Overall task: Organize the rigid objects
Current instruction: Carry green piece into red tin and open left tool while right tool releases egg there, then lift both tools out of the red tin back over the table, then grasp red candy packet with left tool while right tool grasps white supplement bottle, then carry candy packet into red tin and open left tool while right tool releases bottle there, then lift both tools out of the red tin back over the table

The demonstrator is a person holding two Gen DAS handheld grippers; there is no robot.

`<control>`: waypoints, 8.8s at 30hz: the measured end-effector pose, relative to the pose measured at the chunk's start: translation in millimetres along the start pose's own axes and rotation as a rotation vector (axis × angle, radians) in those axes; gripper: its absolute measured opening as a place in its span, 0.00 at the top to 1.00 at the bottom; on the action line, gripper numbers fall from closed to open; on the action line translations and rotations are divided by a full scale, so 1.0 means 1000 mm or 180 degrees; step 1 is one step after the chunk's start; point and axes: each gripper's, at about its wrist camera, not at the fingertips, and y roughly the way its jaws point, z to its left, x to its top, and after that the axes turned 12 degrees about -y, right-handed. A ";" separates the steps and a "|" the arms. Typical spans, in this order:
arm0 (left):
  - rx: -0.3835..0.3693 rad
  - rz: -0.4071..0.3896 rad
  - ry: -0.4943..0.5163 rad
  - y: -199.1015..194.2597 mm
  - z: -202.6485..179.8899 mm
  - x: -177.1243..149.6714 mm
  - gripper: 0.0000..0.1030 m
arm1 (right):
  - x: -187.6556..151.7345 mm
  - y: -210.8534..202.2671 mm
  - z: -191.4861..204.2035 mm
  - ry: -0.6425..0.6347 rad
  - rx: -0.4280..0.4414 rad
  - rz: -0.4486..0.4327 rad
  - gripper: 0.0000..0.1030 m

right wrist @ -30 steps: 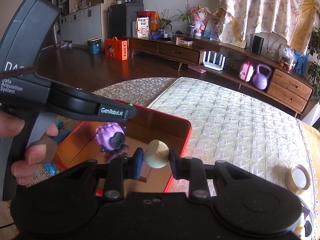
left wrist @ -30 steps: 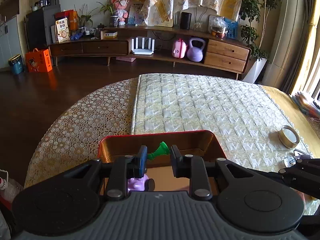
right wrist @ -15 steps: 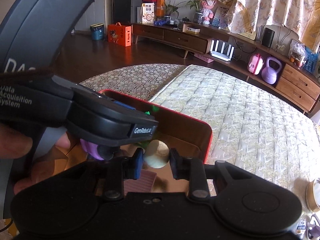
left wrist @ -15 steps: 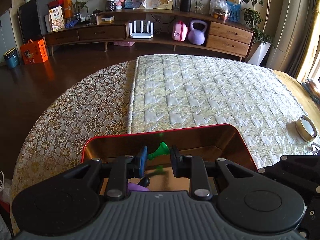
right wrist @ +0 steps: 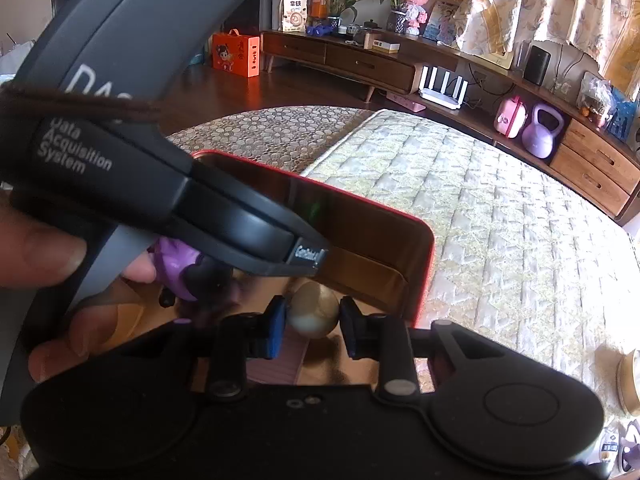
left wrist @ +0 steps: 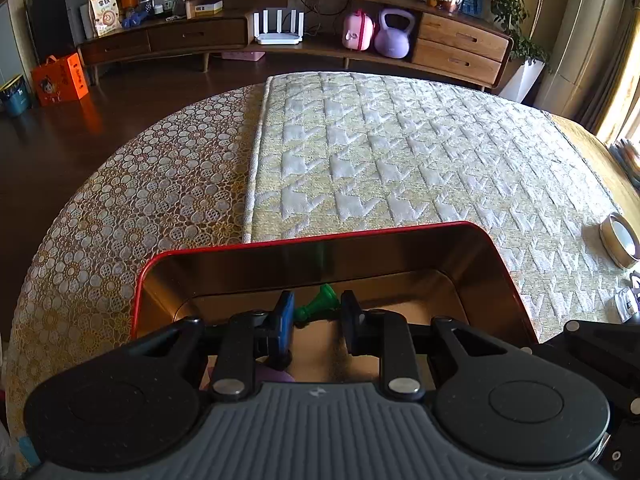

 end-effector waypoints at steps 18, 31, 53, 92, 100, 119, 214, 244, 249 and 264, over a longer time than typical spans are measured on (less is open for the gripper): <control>0.0067 -0.0030 -0.0046 -0.011 -0.002 -0.001 0.69 | -0.004 -0.033 -0.011 0.0231 0.0068 -0.0171 0.51; 0.0055 -0.0217 -0.0138 -0.044 0.004 -0.012 0.40 | -0.017 -0.067 -0.020 0.0339 0.0026 -0.0309 0.35; -0.0353 -0.0577 0.0109 -0.131 -0.045 -0.063 0.28 | -0.087 -0.155 -0.043 0.0718 -0.0060 -0.0544 0.04; -0.0223 -0.0579 0.0807 -0.066 -0.164 -0.167 0.20 | -0.234 -0.163 -0.144 0.1238 -0.0674 -0.0122 0.10; -0.0166 -0.0605 0.0987 -0.050 -0.177 -0.168 0.29 | -0.228 -0.145 -0.158 0.1247 -0.0633 -0.0089 0.22; -0.0439 -0.0488 0.0798 -0.044 -0.172 -0.160 0.68 | -0.222 -0.112 -0.172 0.1382 -0.0640 0.0078 0.52; 0.0040 -0.0142 0.0047 -0.067 0.034 -0.057 0.79 | -0.010 -0.016 0.014 -0.0035 -0.0153 -0.0029 0.57; 0.0117 -0.0045 0.0059 -0.082 0.021 -0.082 0.73 | -0.036 -0.092 0.004 0.0172 0.0036 -0.0332 0.37; 0.0101 -0.0105 0.0038 -0.090 0.020 -0.084 0.58 | -0.044 -0.107 -0.002 0.0277 0.0029 -0.0384 0.30; -0.0028 -0.0420 0.0071 -0.134 -0.004 -0.096 0.34 | -0.078 -0.152 -0.021 0.0621 -0.0097 -0.0546 0.15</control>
